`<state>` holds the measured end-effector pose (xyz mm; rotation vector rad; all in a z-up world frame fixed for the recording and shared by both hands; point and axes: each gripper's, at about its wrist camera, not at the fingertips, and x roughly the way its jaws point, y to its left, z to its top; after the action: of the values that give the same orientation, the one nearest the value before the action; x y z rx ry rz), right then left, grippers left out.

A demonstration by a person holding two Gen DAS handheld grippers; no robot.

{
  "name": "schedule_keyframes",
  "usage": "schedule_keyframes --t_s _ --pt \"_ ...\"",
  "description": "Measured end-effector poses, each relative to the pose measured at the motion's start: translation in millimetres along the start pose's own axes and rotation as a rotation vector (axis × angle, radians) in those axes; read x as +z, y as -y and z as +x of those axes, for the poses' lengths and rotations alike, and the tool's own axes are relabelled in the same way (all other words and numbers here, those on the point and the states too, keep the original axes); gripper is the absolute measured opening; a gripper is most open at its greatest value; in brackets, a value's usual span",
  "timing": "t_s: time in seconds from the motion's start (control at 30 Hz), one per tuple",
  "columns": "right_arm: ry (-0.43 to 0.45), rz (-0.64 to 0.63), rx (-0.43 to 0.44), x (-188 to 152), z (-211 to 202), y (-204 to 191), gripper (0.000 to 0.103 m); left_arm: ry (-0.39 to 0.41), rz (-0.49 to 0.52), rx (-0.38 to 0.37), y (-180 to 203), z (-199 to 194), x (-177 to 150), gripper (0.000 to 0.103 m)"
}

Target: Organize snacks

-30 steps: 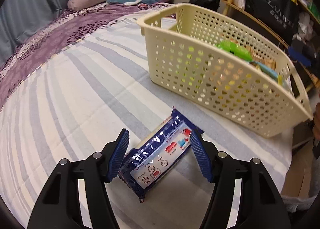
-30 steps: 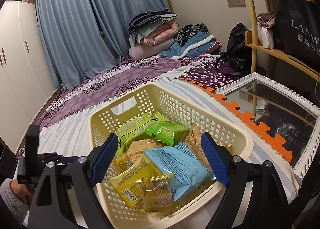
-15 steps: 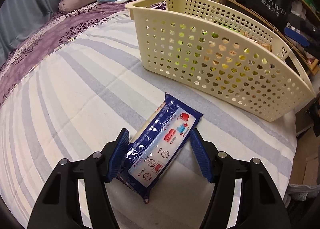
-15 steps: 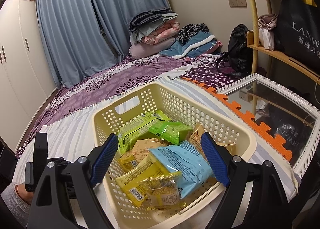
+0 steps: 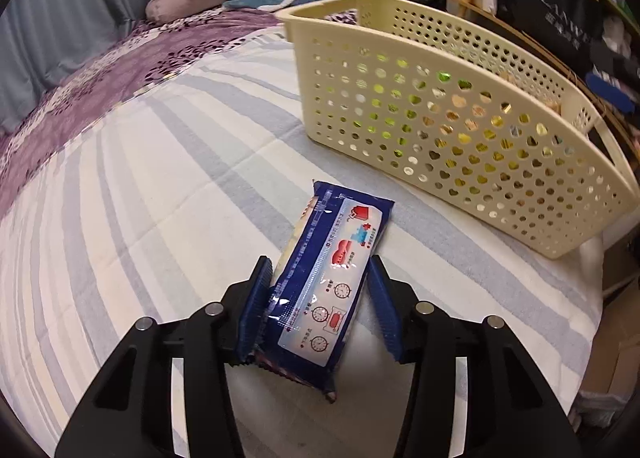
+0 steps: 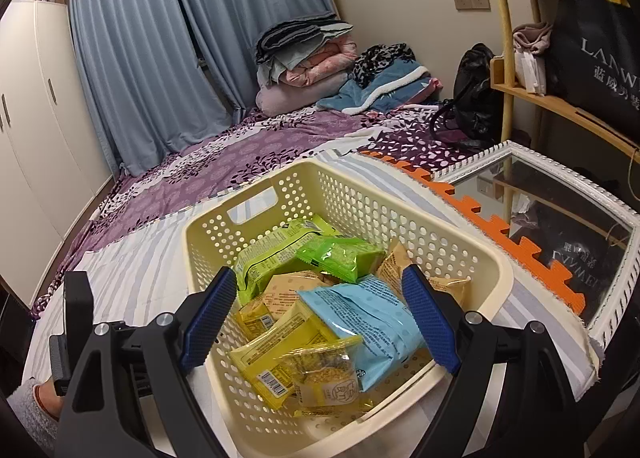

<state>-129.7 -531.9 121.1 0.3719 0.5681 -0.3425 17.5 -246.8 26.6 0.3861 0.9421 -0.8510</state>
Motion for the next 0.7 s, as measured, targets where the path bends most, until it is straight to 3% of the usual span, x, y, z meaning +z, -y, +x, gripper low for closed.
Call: schedule_keyframes --t_s 0.33,0.53,0.7 --pt "0.013 0.014 0.007 0 -2 2 0.084 0.125 -0.063 0.021 -3 -52 22 0.049" --pt "0.022 0.031 0.001 0 -4 10 0.084 0.213 -0.042 0.000 13 -83 55 0.049" --pt "0.024 0.044 -0.002 -2 -6 16 0.084 0.243 0.026 -0.031 43 -85 84 0.049"
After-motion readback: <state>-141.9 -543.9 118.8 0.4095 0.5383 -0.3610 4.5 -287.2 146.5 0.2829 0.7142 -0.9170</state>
